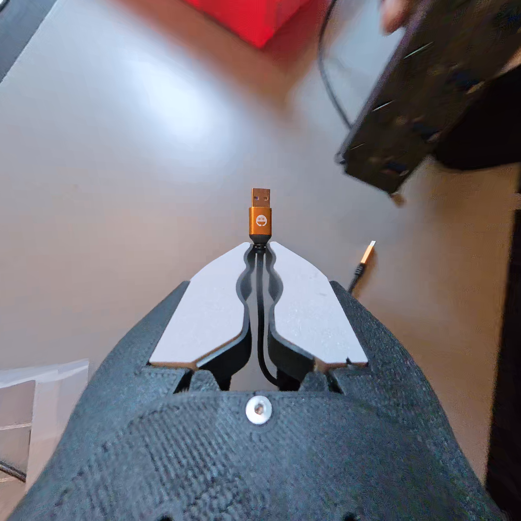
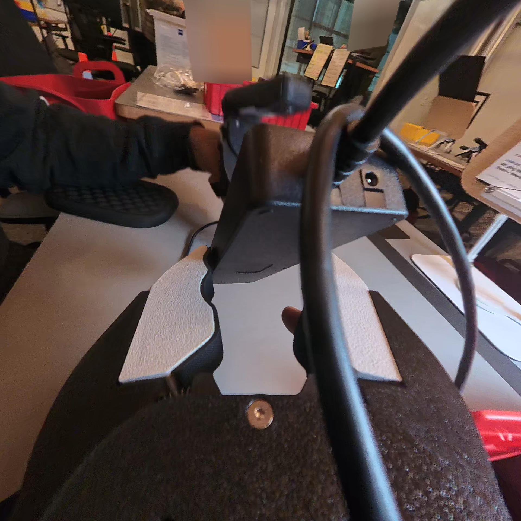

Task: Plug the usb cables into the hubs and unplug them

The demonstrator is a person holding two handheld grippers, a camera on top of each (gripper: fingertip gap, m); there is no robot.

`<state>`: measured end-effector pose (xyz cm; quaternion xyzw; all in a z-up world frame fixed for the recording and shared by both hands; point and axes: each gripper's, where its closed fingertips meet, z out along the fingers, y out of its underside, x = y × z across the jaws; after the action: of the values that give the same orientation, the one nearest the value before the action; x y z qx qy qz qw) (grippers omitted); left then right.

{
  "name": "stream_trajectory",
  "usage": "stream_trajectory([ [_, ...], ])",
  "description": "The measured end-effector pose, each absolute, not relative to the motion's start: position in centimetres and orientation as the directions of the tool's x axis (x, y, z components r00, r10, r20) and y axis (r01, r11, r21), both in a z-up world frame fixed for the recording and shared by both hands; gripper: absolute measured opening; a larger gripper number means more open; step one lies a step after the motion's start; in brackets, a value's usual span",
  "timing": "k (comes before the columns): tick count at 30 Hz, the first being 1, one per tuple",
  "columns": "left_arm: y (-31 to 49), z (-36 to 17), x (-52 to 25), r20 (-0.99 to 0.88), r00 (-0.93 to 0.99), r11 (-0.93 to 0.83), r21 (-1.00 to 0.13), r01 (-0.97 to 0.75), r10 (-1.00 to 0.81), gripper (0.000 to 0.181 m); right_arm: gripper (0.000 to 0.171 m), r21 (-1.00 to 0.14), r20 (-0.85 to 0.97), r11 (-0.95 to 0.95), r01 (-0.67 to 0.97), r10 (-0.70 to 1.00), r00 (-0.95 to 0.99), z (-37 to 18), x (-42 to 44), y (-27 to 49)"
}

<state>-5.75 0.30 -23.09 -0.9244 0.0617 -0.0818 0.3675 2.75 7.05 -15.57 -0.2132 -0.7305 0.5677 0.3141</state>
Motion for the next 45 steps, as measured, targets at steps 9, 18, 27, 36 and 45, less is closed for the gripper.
stream_trajectory([
  [9, -0.2, -18.5, 2.7, 0.029, 0.892, -0.712, -0.615, -0.339, -0.450, 0.007, 0.061, -0.889, 0.306, 0.457, 0.002, 0.599, -0.740, -18.6, 2.5, 4.9],
  [18, 1.3, -19.5, 2.2, 0.042, 0.866, -0.757, -0.509, -0.411, -0.498, 0.007, 0.061, -0.725, 0.513, 0.688, 0.020, 0.560, -0.651, -20.6, 1.6, 5.4],
  [27, 1.8, -19.4, 1.8, 0.040, 0.873, -0.740, -0.551, -0.386, -0.485, 0.007, 0.060, -0.684, 0.544, 0.728, 0.048, 0.553, -0.631, -21.3, 1.3, 5.9],
  [36, 2.3, -18.6, 3.2, 0.086, 0.853, -0.688, -0.635, -0.351, -0.515, 0.007, 0.060, -0.709, 0.526, 0.703, 0.053, 0.578, -0.624, -20.8, 1.4, 5.8],
  [45, 2.7, -17.4, 3.0, 0.050, 0.879, -0.662, -0.678, -0.319, -0.475, 0.007, 0.057, -0.752, 0.480, 0.650, 0.104, 0.650, -0.589, -20.2, 0.8, 6.3],
])
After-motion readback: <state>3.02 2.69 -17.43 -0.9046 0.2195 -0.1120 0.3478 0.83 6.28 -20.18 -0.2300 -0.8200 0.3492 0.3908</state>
